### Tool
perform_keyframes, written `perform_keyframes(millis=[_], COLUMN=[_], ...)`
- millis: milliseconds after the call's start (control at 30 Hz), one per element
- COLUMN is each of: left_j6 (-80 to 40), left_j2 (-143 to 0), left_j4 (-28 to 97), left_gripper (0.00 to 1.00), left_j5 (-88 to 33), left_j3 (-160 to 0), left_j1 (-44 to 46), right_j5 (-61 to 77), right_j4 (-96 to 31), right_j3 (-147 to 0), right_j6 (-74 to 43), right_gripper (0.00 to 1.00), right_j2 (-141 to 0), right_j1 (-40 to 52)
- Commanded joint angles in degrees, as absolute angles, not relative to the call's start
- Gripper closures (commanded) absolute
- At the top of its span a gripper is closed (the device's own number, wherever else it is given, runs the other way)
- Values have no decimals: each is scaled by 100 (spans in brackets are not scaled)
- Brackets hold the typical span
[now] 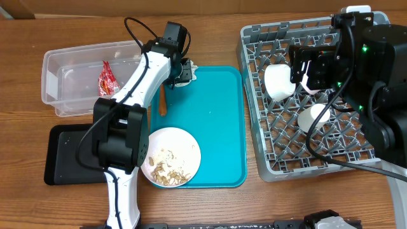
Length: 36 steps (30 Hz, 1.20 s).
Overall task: Sort waste into correct bins and load items into the dishwasher
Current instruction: 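Grasp the crumpled foil on the tray with left gripper, then drop the crumpled foil into the clear plastic bin, then move left gripper to the carrot and grasp it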
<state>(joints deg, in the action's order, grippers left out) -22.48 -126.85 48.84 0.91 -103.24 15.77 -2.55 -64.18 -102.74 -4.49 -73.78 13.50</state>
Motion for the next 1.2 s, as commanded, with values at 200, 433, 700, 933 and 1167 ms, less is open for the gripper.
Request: perform_keyframes(millis=[200,433,700,933,1167], left_j6=[-2182,-2187,-2521,-2698,-2484], left_j2=[-12538,-11994,-10960,-10962,-10949], left_j4=[5509,6700,7214,7133,7223], left_gripper=[96,96,96,84,0], left_j5=[-259,-104,762,1116,475], left_j3=[-10440,-11367,-11727,-11705,-11806], left_j1=[1651,1640,1146,261,250], right_j5=[-285,-285,-285,-285,-285], right_j4=[-6401,-6401,-6401,-6401,-6401], right_j3=[-10272,-10272,-10272,-10272,-10272], right_j6=[-473,-473,-473,-473,-473], right_gripper=[0,0,0,0,0], right_j2=[-7380,-7380,-7380,-7380,-7380], right_j1=[1326,1326,1326,1326,1326])
